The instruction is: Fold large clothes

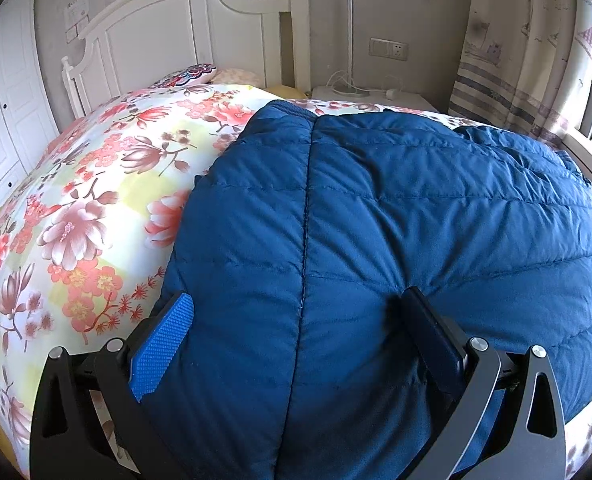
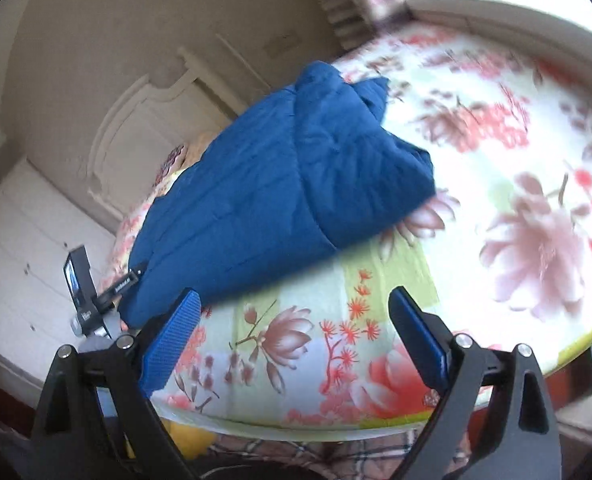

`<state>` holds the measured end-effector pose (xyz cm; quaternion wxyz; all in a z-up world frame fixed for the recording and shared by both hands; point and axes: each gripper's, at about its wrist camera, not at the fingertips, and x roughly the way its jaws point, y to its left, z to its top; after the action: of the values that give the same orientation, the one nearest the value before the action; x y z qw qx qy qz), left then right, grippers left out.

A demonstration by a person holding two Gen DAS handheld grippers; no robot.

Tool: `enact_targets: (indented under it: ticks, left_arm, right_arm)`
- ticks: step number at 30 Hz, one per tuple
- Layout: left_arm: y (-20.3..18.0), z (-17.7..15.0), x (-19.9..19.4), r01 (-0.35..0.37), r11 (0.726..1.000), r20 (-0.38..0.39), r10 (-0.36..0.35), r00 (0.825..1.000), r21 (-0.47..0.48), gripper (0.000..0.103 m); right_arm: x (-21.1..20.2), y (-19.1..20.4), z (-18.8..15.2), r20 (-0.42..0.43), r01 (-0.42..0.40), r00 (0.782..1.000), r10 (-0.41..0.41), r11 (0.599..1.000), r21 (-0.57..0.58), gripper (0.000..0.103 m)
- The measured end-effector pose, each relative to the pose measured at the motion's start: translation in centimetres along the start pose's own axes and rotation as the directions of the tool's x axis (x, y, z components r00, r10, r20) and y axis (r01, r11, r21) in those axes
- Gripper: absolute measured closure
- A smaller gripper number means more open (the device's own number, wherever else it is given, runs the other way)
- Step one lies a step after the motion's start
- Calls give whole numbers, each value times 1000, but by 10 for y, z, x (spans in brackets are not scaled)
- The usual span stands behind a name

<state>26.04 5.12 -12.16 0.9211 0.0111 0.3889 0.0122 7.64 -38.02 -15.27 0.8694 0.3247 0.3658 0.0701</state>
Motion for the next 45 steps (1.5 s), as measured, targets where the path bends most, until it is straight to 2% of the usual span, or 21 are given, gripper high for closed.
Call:
enact_targets:
  ticks: [3, 7, 10, 11, 12, 13, 14, 16, 17, 20, 23, 26, 27, 29, 32, 35, 37, 40, 42, 44, 45]
  left_arm:
    - [2, 0, 1, 14, 1000, -4, -14, 1000, -5, 4]
    - [2, 1, 3, 26, 1000, -9, -26, 1000, -4, 4]
    - [-2, 2, 4, 18, 1000, -15, -18, 1000, 13, 4]
    - [-3, 2, 4, 13, 1000, -15, -13, 1000, 13, 4]
    - [-3, 2, 4, 11, 1000, -14, -11, 1000, 12, 4]
    - [-3, 3, 3, 8, 1000, -12, -8, 1000, 12, 4]
    - [-6, 4, 1, -5, 1000, -11, 5, 1000, 21, 4]
    - [-14, 12, -8, -47, 998, -29, 48, 998, 39, 4]
    - [-19, 16, -15, -38, 999, -21, 39, 999, 40, 4]
    - [-51, 39, -45, 17, 997, 55, -22, 998, 77, 4]
    - [-98, 49, -52, 64, 983, 55, -75, 996, 170, 4]
    - [-150, 29, -47, 125, 951, 4, -132, 991, 282, 4]
    - [-168, 13, -42, 115, 938, -6, -120, 993, 328, 4]
    - [-188, -10, -38, 87, 914, 38, -111, 993, 397, 4]
    - [-178, 3, -41, 181, 915, -19, -187, 982, 361, 4]
    - [-146, 31, -43, 167, 946, 19, -180, 984, 278, 4]
    - [-112, 48, -48, 203, 962, 46, -215, 976, 184, 4]
    - [-40, 69, -66, 215, 976, 138, -215, 967, 14, 4]
    - [17, 77, -79, 220, 970, 200, -198, 960, -98, 4]
    - [62, 79, -89, 214, 959, 237, -168, 957, -184, 4]
    - [83, 77, -95, 200, 955, 254, -142, 957, -220, 4]
  right_arm:
    - [25, -4, 6, -37, -26, 999, 27, 999, 43, 7]
    - [68, 10, 41, 12, -38, 999, 37, 998, 50, 2]
    - [96, 15, 64, 93, 20, 995, -32, 992, 121, 2]
    - [104, 16, 70, 121, 32, 992, -46, 992, 121, 12]
    - [107, 12, 73, 138, 18, 990, -38, 990, 142, 30]
    - [107, 2, 74, 164, -33, 986, 0, 979, 200, 55]
    - [105, -14, 75, 205, -149, 974, 98, 956, 254, 65]
    - [99, -27, 73, 238, -236, 956, 174, 934, 266, 71]
    - [94, -26, 71, 248, -238, 953, 177, 940, 245, 73]
    - [72, -18, 68, 282, -249, 939, 198, 956, 157, 75]
    - [50, -14, 62, 308, -237, 930, 200, 967, 89, 77]
    - [34, -15, 64, 335, -244, 919, 205, 967, 78, 78]
    - [26, -17, 65, 346, -235, 917, 198, 970, 66, 78]
    - [13, -20, 66, 361, -212, 915, 181, 976, 49, 78]
    - [-4, -14, 65, 385, -152, 912, 140, 988, 0, 78]
    - [-14, -5, 65, 399, -109, 910, 116, 993, -40, 78]
    - [-18, 23, 62, 423, -2, 904, 61, 990, -139, 78]
    - [-23, 87, 54, 470, 146, 882, 40, 924, -352, 78]
    - [-19, 142, 42, 494, 237, 867, 63, 821, -520, 78]
    - [-7, 189, 24, 489, 292, 867, 97, 697, -655, 78]
    - [4, 218, 10, 473, 312, 873, 121, 606, -732, 78]
